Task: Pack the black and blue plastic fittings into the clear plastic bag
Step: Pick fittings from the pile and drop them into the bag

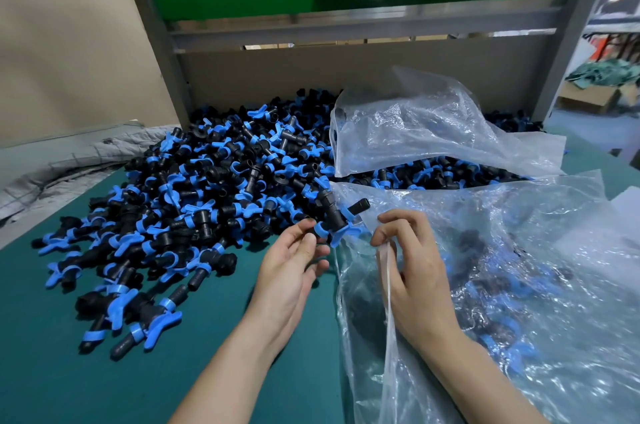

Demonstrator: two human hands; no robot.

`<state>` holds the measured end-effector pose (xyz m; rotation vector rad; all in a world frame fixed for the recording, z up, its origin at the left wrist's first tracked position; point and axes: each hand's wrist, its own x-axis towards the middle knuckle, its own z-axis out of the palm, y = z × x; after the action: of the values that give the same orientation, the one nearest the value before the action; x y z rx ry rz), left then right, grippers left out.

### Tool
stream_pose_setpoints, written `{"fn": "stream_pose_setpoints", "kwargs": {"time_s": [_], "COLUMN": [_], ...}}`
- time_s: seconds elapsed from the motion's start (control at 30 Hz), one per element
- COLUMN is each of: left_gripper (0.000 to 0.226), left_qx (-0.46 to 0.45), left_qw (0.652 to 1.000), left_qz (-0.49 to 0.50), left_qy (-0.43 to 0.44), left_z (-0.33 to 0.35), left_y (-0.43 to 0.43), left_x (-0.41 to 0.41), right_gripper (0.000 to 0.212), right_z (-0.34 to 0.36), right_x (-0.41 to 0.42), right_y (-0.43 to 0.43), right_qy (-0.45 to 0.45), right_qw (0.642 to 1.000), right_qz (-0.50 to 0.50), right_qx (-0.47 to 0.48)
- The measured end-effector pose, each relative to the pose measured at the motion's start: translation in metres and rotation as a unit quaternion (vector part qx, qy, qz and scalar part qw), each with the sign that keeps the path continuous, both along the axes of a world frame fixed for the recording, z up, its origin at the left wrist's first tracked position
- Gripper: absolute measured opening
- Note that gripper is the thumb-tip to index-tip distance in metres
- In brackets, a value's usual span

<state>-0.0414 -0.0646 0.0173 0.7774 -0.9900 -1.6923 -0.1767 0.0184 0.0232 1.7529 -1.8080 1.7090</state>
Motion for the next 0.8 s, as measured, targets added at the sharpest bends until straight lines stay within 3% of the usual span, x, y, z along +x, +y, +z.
{"fn": "stream_pose_setpoints", "kwargs": {"time_s": [0.2, 0.43, 0.8], "left_gripper": [0.024, 0.026, 0.017], "left_qx": [-0.011, -0.017, -0.129], "left_qw": [0.999, 0.996, 0.978], "left_qz": [0.048, 0.083, 0.122], "left_qy": [-0.003, 0.020, -0.113], "left_z": [0.001, 0.002, 0.000], "left_y": [-0.003, -0.007, -0.003], "left_x": [0.002, 0.006, 0.010], "right_gripper": [0.021, 0.014, 0.015], "right_z": [-0.002, -0.002, -0.003], "right_x": [-0.001, -0.001, -0.002], "right_y": [-0.001, -0.001, -0.002], "right_qy": [0.000, -0.002, -0.007], "right_qw": [1.000, 1.000, 1.000], "right_qz": [-0.001, -0.003, 0.001], "right_qx": [0.008, 0.010, 0.000]}}
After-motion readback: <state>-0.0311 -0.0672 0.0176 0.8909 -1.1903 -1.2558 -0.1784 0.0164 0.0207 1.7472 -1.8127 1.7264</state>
